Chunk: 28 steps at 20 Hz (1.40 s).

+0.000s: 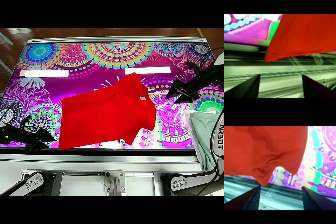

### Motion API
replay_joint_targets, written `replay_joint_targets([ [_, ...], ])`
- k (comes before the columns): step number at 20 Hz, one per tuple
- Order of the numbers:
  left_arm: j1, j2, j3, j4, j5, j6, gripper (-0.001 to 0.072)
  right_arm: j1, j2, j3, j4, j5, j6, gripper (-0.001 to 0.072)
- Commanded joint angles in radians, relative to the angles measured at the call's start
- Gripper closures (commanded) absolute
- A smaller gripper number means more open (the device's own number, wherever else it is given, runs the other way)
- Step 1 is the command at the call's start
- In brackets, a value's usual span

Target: Fold the shirts.

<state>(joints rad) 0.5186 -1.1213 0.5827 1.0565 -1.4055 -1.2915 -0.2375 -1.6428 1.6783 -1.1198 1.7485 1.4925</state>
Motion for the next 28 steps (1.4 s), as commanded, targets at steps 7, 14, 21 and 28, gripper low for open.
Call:
replay_joint_targets([
  [7, -0.143, -0.095, -0.106, -0.043, 0.161, -0.004, 0.0105, -0.021, 0.009, -0.278, -0.026, -0.164, -0.071, 0.0091],
  [14, -0.182, -0.097, -0.104, -0.048, 0.314, -0.049, 0.0120, -0.021, 0.009, -0.303, -0.024, -0.144, -0.081, 0.0091],
  [21, -0.182, -0.102, -0.104, -0.079, 0.290, -0.025, 0.0653, -0.024, 0.008, -0.379, -0.069, -0.140, -0.065, 0.0090],
  [28, -0.182, -0.098, -0.104, -0.123, 0.249, 0.020, 0.0670, -0.014, 0.009, -0.612, 0.097, -0.272, -0.114, 0.0088],
])
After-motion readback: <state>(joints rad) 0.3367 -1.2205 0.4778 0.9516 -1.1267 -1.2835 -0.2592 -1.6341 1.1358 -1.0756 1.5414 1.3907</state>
